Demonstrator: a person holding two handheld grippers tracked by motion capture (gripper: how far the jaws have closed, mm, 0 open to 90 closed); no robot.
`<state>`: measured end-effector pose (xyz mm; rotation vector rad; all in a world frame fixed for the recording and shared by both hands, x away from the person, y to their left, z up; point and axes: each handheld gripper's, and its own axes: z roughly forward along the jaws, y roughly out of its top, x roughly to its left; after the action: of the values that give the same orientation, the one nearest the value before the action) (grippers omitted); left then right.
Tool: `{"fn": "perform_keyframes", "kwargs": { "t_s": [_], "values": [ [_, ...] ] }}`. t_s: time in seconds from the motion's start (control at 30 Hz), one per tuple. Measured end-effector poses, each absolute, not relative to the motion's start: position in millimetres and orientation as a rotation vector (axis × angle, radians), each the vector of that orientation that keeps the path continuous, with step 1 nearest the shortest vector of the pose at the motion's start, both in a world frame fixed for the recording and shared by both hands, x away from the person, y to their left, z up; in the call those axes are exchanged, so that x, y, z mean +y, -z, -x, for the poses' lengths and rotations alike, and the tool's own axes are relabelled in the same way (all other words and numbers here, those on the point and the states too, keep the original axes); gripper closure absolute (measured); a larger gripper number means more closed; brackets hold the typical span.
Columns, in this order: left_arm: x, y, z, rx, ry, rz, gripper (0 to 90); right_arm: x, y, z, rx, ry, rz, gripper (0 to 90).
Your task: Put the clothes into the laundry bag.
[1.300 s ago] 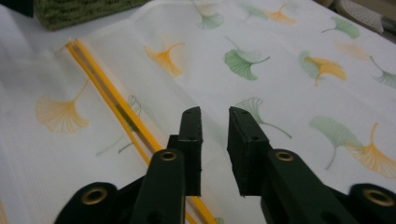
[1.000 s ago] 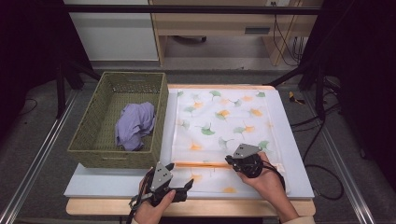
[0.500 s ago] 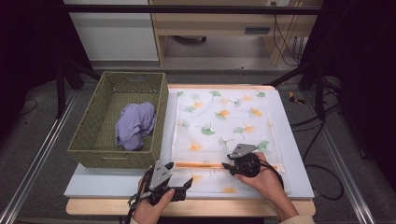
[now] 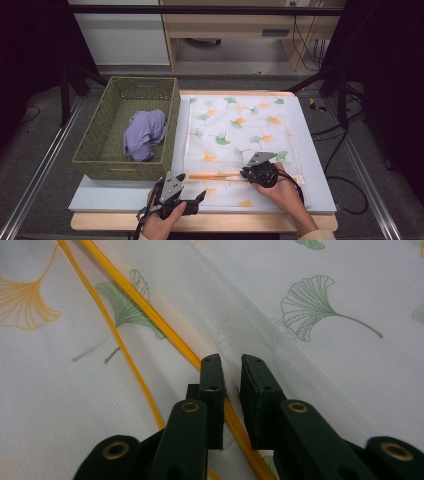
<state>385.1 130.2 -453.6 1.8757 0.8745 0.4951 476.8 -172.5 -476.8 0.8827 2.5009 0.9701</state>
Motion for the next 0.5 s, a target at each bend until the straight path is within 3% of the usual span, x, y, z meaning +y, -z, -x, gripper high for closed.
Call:
{"fn": "perform_keyframes", "kwargs": {
  "t_s": [0.13,0.5],
  "values": [
    [129,455,-385,0.877,-0.492,-1.881,13.1,-169,477,-476,2.481,-0.94,-0.874,87.6],
    [123,458,-386,0.889,-0.491,-1.889,12.6,-176,454,-473,2.358,-1.04,-0.896,88.9]
  ]
}}
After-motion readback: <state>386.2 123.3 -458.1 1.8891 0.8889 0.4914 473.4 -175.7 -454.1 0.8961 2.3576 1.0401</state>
